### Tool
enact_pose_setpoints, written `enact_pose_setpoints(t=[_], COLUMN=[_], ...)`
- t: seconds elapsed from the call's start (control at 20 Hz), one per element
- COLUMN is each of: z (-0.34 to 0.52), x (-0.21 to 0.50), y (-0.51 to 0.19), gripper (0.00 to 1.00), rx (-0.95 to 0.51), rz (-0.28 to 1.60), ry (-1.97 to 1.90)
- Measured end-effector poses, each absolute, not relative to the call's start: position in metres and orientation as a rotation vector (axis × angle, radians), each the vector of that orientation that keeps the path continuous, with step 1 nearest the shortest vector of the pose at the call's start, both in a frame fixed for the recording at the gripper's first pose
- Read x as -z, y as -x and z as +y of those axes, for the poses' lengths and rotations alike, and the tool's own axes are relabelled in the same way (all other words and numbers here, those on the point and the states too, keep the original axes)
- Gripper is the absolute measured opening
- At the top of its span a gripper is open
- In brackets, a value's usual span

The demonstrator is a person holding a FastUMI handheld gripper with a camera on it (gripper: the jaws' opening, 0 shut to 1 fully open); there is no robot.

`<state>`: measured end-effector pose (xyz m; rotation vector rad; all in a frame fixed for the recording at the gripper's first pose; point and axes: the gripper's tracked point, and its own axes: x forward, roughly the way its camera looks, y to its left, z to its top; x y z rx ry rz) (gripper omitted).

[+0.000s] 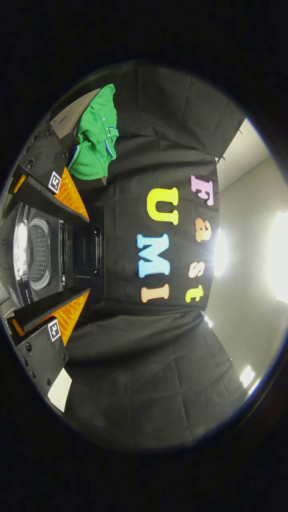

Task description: Put the clothes into the washing machine and then close the washing machine lid.

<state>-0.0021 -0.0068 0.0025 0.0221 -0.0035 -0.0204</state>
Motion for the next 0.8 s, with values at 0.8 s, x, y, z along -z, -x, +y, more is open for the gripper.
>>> enact_pose_setpoints(t=[0.8], z=[0.067], x=[-0.059], y=[-0.022], gripper=[0.97], rx=[-0.141], rz=[-0.048], ry=[-0.028])
